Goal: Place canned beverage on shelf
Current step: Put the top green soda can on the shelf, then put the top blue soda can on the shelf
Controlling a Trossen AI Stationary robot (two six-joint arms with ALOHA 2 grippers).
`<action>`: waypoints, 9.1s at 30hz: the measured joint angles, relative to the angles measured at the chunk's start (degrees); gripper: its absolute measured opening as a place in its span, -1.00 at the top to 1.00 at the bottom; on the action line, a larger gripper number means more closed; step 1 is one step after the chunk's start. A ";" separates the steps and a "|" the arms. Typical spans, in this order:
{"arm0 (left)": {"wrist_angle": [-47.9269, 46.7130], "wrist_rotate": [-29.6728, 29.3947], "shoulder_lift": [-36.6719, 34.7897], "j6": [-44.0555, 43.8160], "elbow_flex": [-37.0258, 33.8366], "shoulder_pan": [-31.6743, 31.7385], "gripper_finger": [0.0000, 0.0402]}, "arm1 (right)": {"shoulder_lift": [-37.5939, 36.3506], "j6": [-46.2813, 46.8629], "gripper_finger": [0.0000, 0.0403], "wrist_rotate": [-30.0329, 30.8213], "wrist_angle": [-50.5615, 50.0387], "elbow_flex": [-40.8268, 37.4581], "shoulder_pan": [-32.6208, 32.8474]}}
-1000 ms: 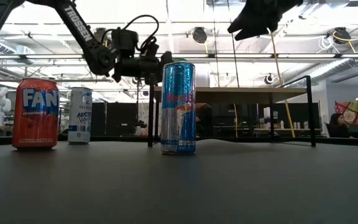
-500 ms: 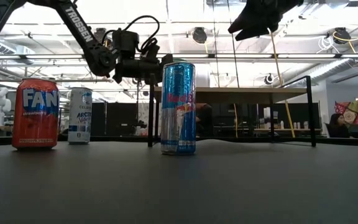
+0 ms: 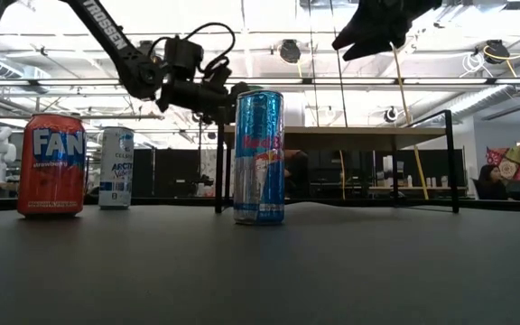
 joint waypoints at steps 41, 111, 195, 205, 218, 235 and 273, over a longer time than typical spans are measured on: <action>-77.64 -35.31 -39.12 -26.31 -2.12 -51.39 -0.91 | 9.20 12.78 -0.75 -3.75 -1.74 0.07 11.14; -62.88 -39.79 -26.00 -21.55 -2.25 -56.92 -0.91 | 37.53 -1.08 -0.12 -20.74 21.93 7.48 7.08; -19.79 -23.09 -9.64 -0.44 -2.37 -39.64 -0.18 | 15.56 -2.37 -0.47 -13.13 10.65 7.61 5.53; -18.79 -20.12 -10.36 6.20 3.23 -32.59 -0.18 | 10.55 -2.36 -0.55 -5.35 11.46 7.63 4.64; -15.75 -13.53 -9.58 4.15 8.31 -21.12 -0.18 | 5.62 -0.63 -0.54 -3.81 3.68 7.45 4.50; -11.83 -9.50 -0.73 2.49 8.35 -15.15 -0.18 | 5.43 -2.16 -0.54 0.47 3.50 7.45 4.33; -28.00 -19.09 -13.41 9.18 8.35 -17.96 -0.78 | 6.23 -6.97 -0.22 -10.57 3.75 12.75 -9.97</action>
